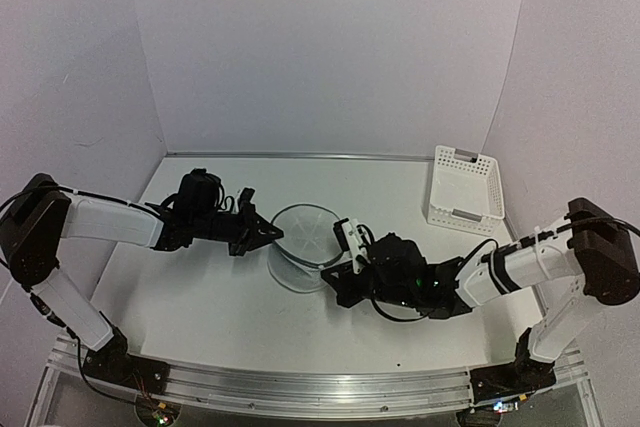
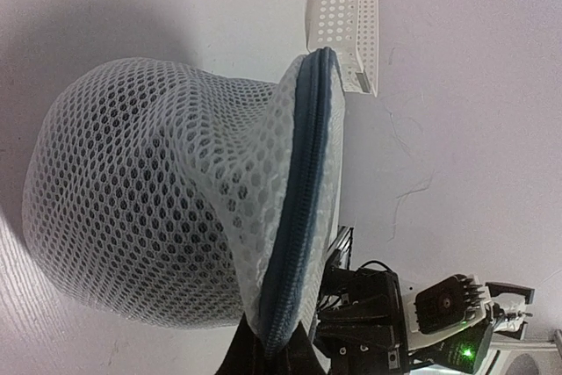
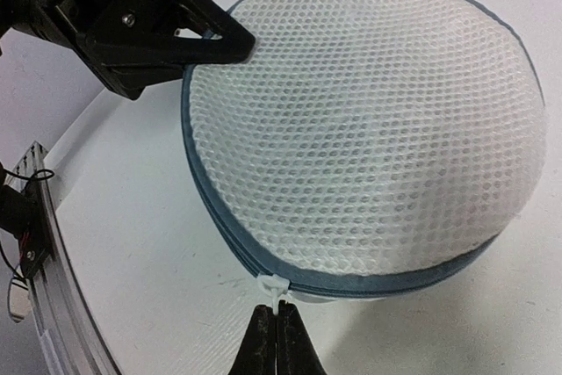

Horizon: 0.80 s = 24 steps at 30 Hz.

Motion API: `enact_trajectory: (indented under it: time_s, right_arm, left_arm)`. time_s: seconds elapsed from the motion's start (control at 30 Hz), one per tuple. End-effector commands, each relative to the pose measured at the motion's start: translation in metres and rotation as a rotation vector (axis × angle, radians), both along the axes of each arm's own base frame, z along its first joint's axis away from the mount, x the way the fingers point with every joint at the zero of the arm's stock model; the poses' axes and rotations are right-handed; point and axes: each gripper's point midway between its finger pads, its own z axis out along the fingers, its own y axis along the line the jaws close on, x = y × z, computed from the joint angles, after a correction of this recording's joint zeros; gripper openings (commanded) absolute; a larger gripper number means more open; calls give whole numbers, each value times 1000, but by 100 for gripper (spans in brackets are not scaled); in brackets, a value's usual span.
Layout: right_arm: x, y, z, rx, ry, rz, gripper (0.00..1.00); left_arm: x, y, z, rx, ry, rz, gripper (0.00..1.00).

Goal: Unzip the laundry bag and remove the bra
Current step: Unzip the zipper of the laundry bag.

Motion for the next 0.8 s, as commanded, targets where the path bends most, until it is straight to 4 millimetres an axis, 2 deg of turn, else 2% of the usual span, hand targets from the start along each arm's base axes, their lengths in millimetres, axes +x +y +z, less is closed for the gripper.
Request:
enact_trajectory:
  time_s: [0.0,0.27,0.53,0.63,0.77]
  right_arm:
    - [7,-18,15,2,-55,-78,0]
    - [20,-43,11,-48,-86,-137,0]
    - [43,-72,8,-97,-116,-200,0]
    - [44,-74,7,-112,-126,-194,0]
    - [37,-65,11,-88,-127,-137,0]
  left_arm:
    - [7,-7,36,-56,-138,-38,0]
    - [-4,-13,55,-87,-235,-143,0]
    - [-11,-16,70,-117,-290,-208,0]
    - [-11,-17,72,-119,-300,-218,0]
    - [-6,-23,71,-120,-298,-237,0]
